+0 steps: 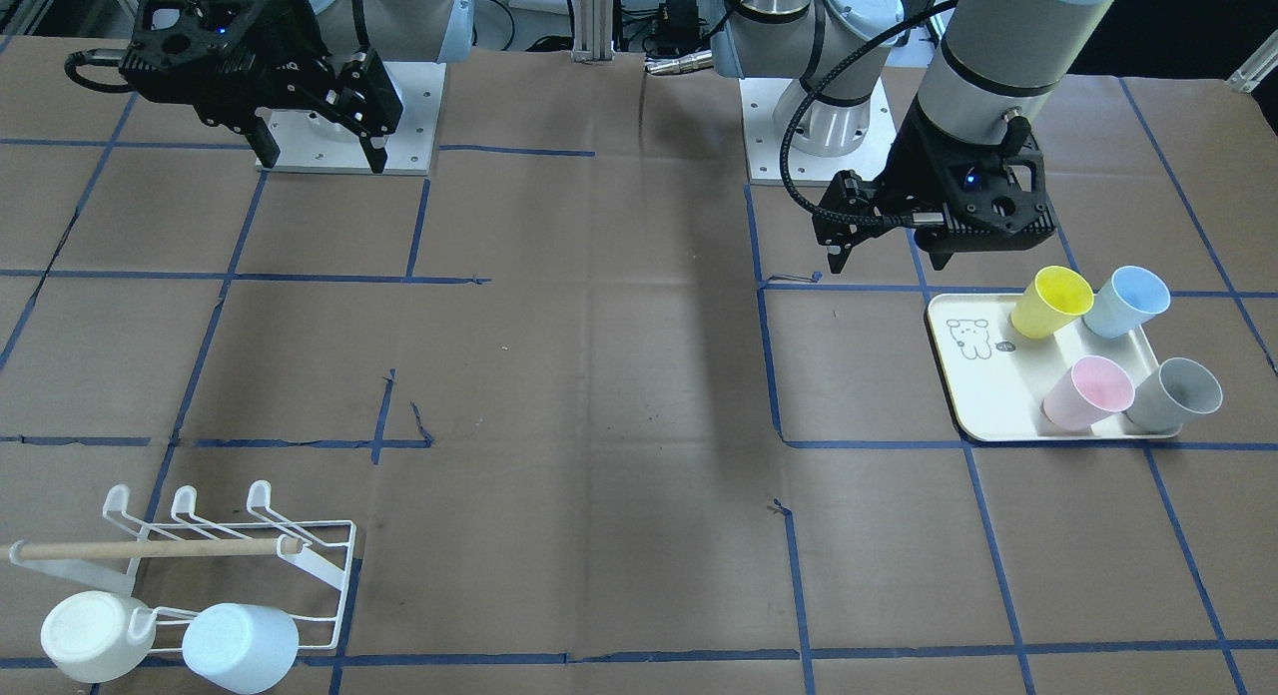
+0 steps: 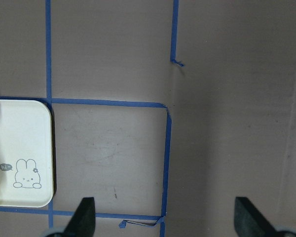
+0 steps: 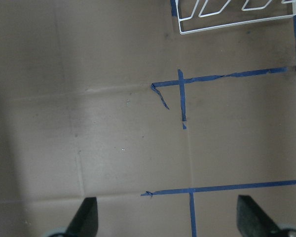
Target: Transfer IKEA cup to right arm and place on rack
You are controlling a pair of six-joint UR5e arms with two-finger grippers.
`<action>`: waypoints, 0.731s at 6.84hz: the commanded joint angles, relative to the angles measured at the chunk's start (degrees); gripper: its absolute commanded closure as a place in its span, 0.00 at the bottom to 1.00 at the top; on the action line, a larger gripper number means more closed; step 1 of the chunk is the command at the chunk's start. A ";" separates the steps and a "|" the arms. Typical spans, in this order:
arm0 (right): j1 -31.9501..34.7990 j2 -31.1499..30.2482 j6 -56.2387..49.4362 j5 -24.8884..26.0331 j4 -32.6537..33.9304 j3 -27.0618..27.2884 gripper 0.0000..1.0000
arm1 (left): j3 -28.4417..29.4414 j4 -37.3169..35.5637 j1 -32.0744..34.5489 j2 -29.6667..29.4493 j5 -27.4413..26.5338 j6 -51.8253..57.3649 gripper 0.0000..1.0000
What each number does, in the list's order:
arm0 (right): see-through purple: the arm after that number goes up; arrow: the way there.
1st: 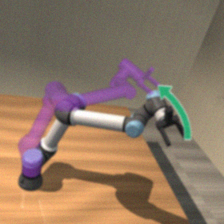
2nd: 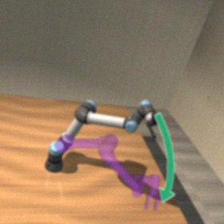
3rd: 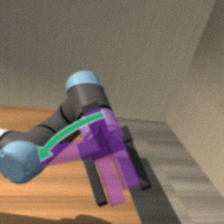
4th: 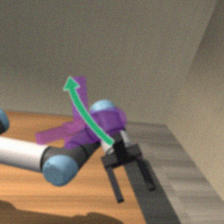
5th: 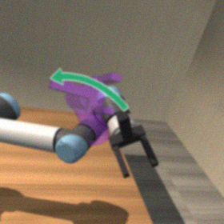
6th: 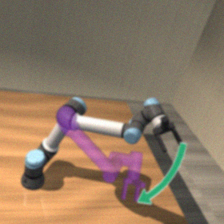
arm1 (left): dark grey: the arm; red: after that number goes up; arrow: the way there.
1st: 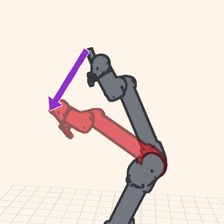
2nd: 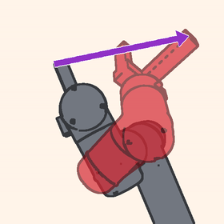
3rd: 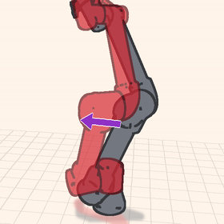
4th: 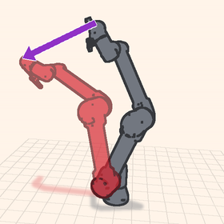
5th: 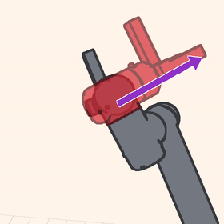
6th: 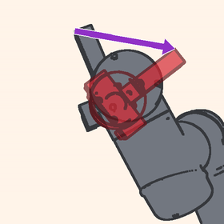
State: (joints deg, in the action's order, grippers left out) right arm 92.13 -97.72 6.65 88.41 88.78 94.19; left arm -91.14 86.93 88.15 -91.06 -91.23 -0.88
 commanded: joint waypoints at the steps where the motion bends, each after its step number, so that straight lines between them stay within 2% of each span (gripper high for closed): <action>1: 0.07 1.12 -0.40 0.27 0.08 0.39 0.00 | 0.00 0.00 0.00 0.00 0.00 0.00 0.01; 5: 0.07 1.12 -0.41 0.10 0.43 0.21 0.00 | -0.26 0.00 0.00 0.18 0.00 0.09 0.01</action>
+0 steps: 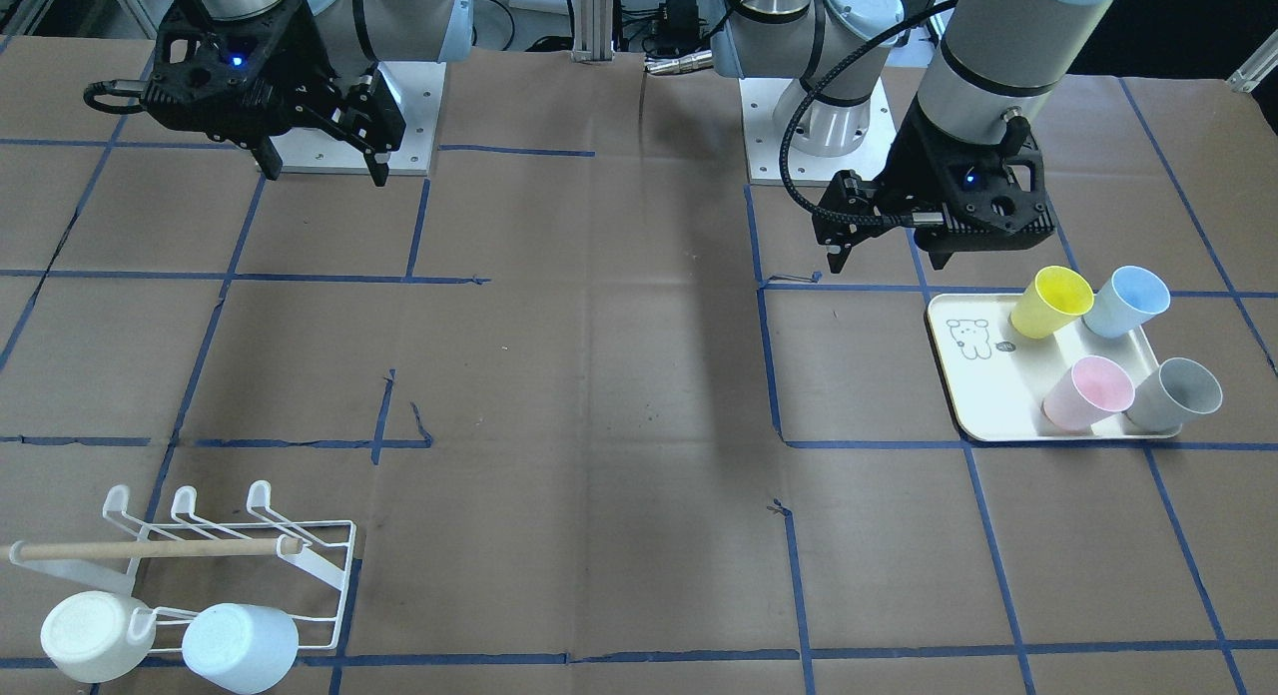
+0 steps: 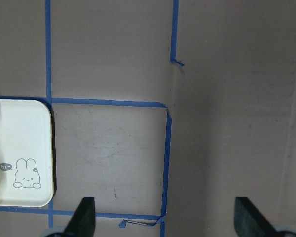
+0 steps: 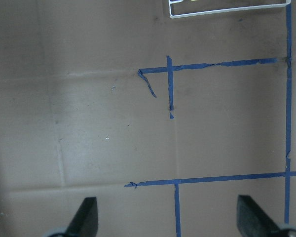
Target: Transfer IKEA cup to right arm and place on rack
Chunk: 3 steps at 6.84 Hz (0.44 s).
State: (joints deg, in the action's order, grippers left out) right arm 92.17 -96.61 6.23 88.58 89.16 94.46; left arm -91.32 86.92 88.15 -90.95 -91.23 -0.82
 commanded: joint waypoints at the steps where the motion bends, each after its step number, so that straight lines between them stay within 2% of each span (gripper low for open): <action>1: 0.02 0.02 0.01 -0.24 0.14 -0.07 0.00 | -0.17 0.00 0.00 0.07 0.00 0.02 0.01; 3: 0.02 0.02 0.09 -0.60 0.23 -0.15 0.00 | -0.18 0.00 0.00 0.07 0.00 0.02 0.00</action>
